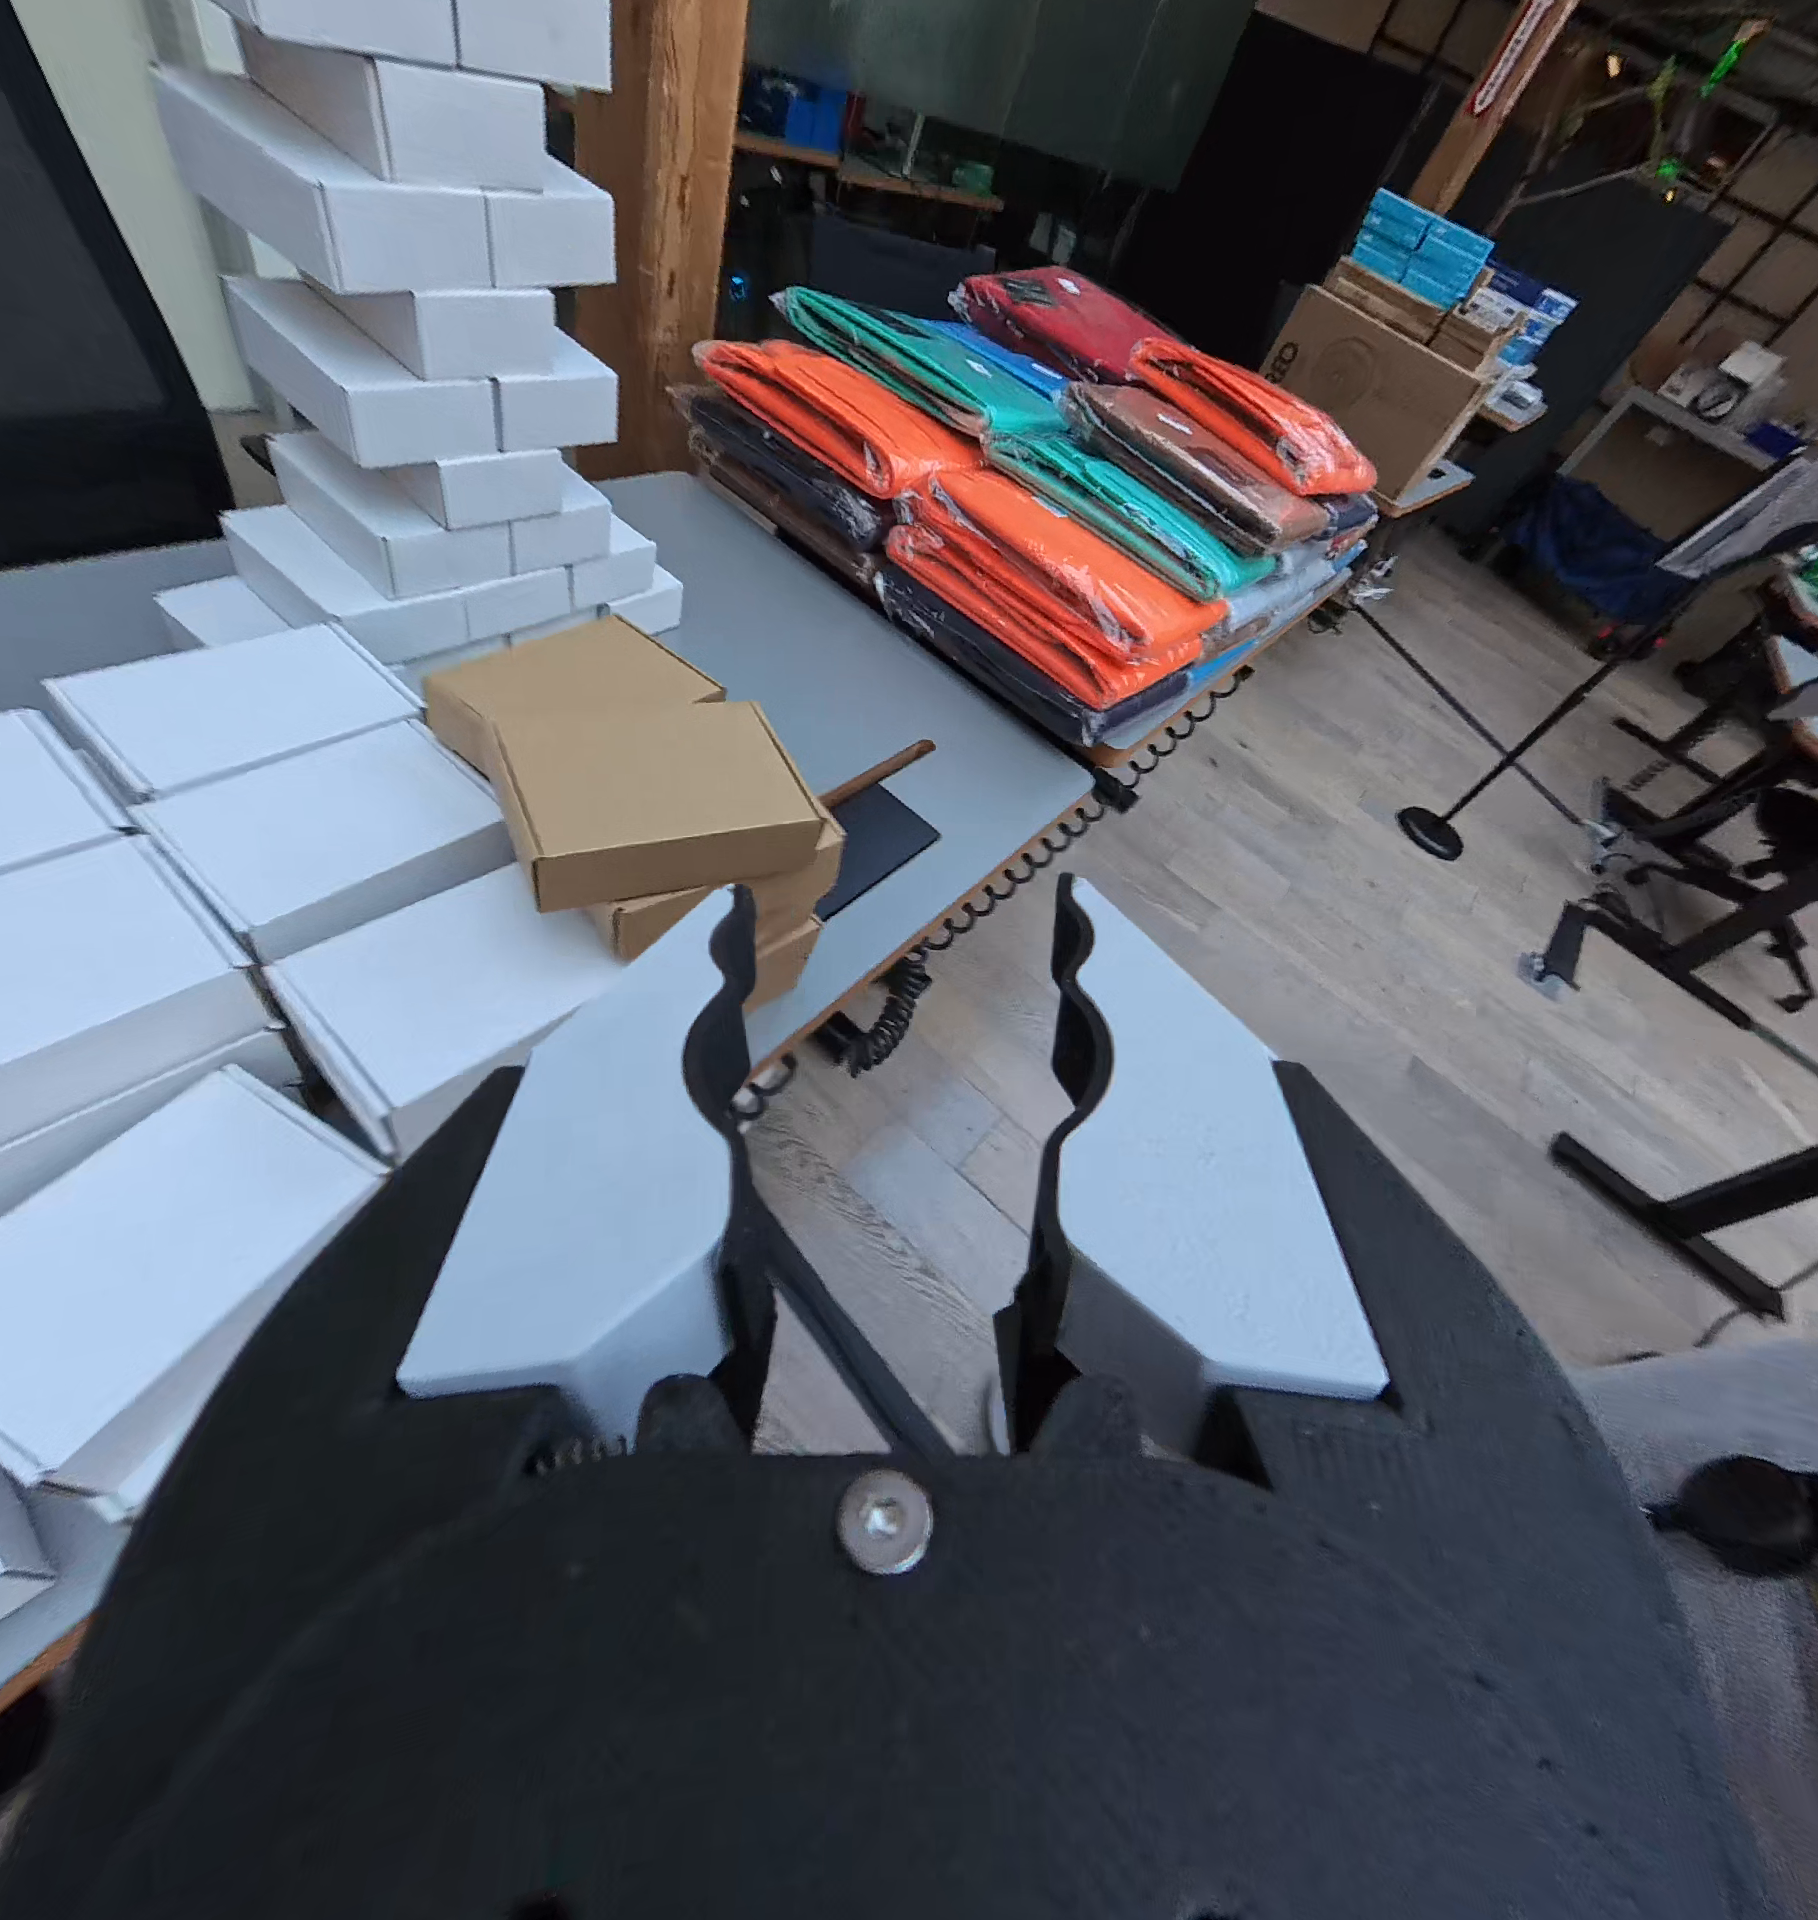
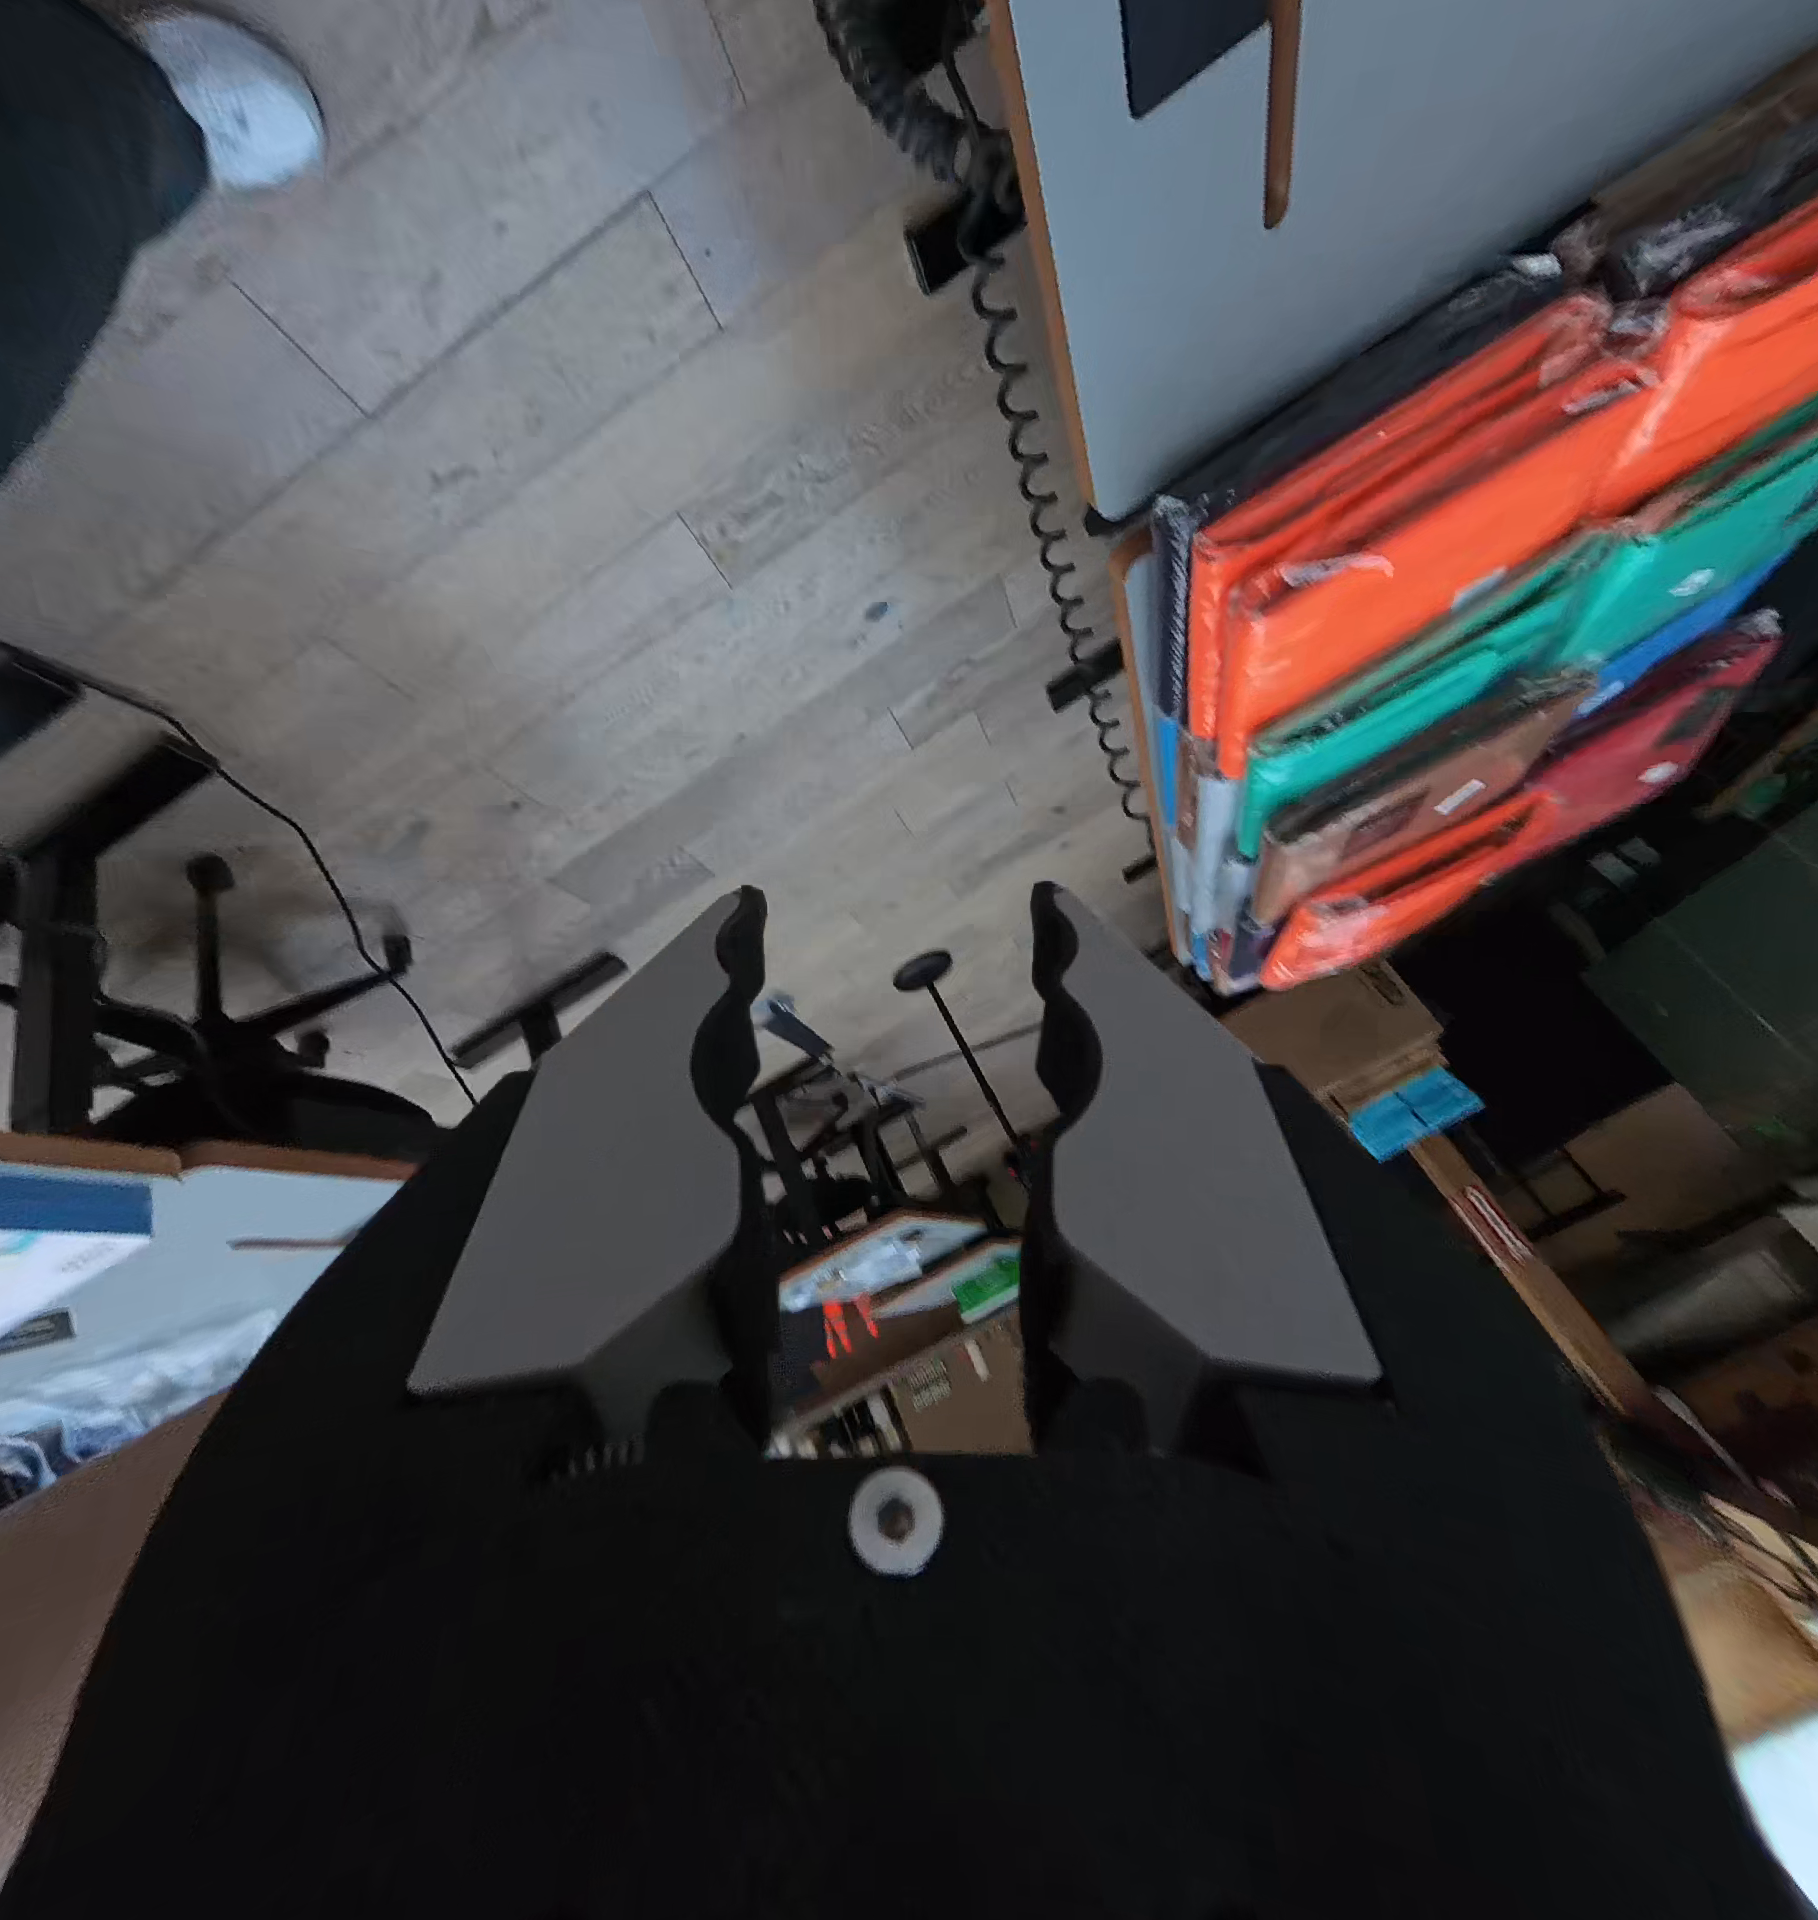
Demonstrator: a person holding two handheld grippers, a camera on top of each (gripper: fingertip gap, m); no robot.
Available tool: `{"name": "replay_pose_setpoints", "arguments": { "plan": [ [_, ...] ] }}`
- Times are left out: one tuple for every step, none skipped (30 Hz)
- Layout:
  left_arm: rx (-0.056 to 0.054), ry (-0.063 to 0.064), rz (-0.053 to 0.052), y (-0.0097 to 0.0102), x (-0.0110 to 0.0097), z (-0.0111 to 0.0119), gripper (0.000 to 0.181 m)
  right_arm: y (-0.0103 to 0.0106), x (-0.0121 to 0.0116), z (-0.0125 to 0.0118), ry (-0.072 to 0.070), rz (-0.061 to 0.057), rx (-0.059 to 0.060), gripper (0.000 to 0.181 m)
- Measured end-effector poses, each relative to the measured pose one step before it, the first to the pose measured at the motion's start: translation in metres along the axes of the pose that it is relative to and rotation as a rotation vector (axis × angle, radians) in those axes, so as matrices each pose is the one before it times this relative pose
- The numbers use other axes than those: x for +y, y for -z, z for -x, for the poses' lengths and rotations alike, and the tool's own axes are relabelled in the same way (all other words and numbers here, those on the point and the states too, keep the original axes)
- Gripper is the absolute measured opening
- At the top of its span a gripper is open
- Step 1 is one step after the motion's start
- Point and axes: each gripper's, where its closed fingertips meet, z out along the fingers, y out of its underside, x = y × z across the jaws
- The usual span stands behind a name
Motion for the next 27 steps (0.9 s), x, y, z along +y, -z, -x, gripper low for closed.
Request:
{"name": "replay_pose_setpoints", "arguments": {
  "plan": [
    [-0.0417,-0.0444,-0.0143,0.00478,0.00098,0.00491,0.057,-0.01803,-0.00923,0.00895,-0.037,-0.0719,-0.0442,0.05],
    [-0.0453,-0.0496,-0.0138,0.00457,0.00114,0.00395,0.059,-0.0194,-0.00934,0.00789,-0.0553,-0.0863,-0.0498,0.047],
    [-0.043,-0.049,-0.0123,0.00445,0.00168,0.00222,0.06,-0.01983,-0.00911,0.00518,-0.0585,-0.097,-0.0445,0.046],
    [-0.0475,-0.0452,-0.0073,0.00386,0.00303,0.00212,0.061,-0.01841,-0.01093,0.00115,-0.0722,-0.1182,-0.0271,0.044],
    [-0.0557,-0.0385,0.0012,0.00293,0.00504,0.00295,0.062,-0.01698,-0.01322,0.00132,-0.0955,-0.1404,-0.0302,0.036],
    [-0.0648,-0.0296,0.0128,0.00141,0.0071,0.00427,0.065,-0.01577,-0.0146,0.00635,-0.0838,-0.1488,-0.0545,0.033],
    [-0.0651,-0.0202,0.0256,-0.00068,0.00872,0.00408,0.069,-0.01419,-0.01604,0.0062,-0.0527,-0.156,-0.0418,0.036],
    [-0.0525,-0.0169,0.0353,-0.00272,0.00928,0.00134,0.073,-0.0125,-0.01511,0.0013,-0.0431,-0.1505,0.0047,0.037],
    [-0.0609,-0.0228,0.0454,-0.00404,0.00934,0.00195,0.074,-0.01089,-0.01072,0.00383,-0.0269,-0.1184,0.0013,0.038],
    [-0.0765,-0.0336,0.0418,-0.00444,0.0079,0.00347,0.073,-0.00903,-0.01,0.00427,-0.0044,-0.1053,0.0059,0.047],
    [-0.0766,-0.0409,0.0378,-0.00436,0.0061,0.0031,0.071,-0.00735,-0.00792,0.00155,0.0152,-0.0863,0.0207,0.053],
    [-0.0822,-0.0357,0.0395,-0.00375,0.00505,0.00386,0.071,-0.00674,-0.00472,0.00005,0.0134,-0.0527,0.0226,0.055],
    [-0.0751,-0.0277,0.0367,-0.00281,0.0038,0.00318,0.073,-0.00721,-0.00407,0.00174,0.0006,-0.0393,0.0033,0.068],
    [-0.0536,-0.0188,0.033,-0.00149,0.00257,0.00086,0.078,-0.00728,0.00026,0.00215,-0.0115,-0.0009,-0.0091,0.082],
    [-0.039,-0.0053,0.0294,-0.00014,0.00186,-0.00008,0.079,-0.00574,0.00094,0.0033,-0.0154,0.0114,-0.0208,0.092],
    [-0.0239,0.0051,0.0245,0.00105,0.00139,-0.00092,0.08,-0.00354,-0.0001,0.00372,-0.0096,0.005,-0.0228,0.097],
    [-0.0101,0.0141,0.0177,0.00198,0.00074,-0.0017,0.081,-0.00088,-0.00193,0.00268,0.0031,-0.0093,-0.0136,0.098],
    [-0.0049,0.0181,0.0103,0.00259,0.00003,-0.00184,0.082,0.00102,-0.00199,0.00122,0.0163,-0.012,-0.0039,0.097],
    [-0.0074,0.015,0.0058,0.00278,-0.00037,-0.00124,0.082,0.00222,-0.00032,-0.0005,0.0235,-0.003,0.0034,0.093],
    [-0.0114,0.0082,0.004,0.00265,-0.00045,-0.00089,0.082,0.00349,0.00047,-0.00211,0.0241,-0.0015,0.0102,0.086],
    [-0.0116,0.0033,0.0049,0.00251,0.00001,-0.00108,0.082,0.00415,0.00082,-0.00353,0.0173,-0.0053,0.0138,0.081],
    [-0.0044,-0.0001,0.0088,0.00224,0.00079,-0.00242,0.082,0.00405,0.00146,-0.00342,0.0055,-0.0057,0.0065,0.077],
    [-0.003,-0.0008,0.013,0.00198,0.00213,-0.00223,0.082,0.00376,0.00105,-0.00241,-0.0025,-0.0135,-0.0036,0.072],
    [-0.0011,0.0015,0.0122,0.00179,0.00302,-0.00193,0.082,0.0034,0.00035,-0.00107,-0.0055,-0.0233,-0.0131,0.065],
    [0.0061,0.0061,0.0096,0.00141,0.00386,-0.0021,0.082,0.00274,0.00011,-0.00035,-0.0057,-0.0281,-0.0148,0.058],
    [0.0107,0.0135,0.0096,0.00061,0.00546,-0.00137,0.082,0.0026,0.00008,0.0006,-0.0043,-0.0307,-0.0168,0.047],
    [0.0171,0.0211,0.0097,0.00007,0.00704,-0.00084,0.082,0.0023,-0.00034,0.00221,-0.0025,-0.0342,-0.0197,0.039]
  ]
}}
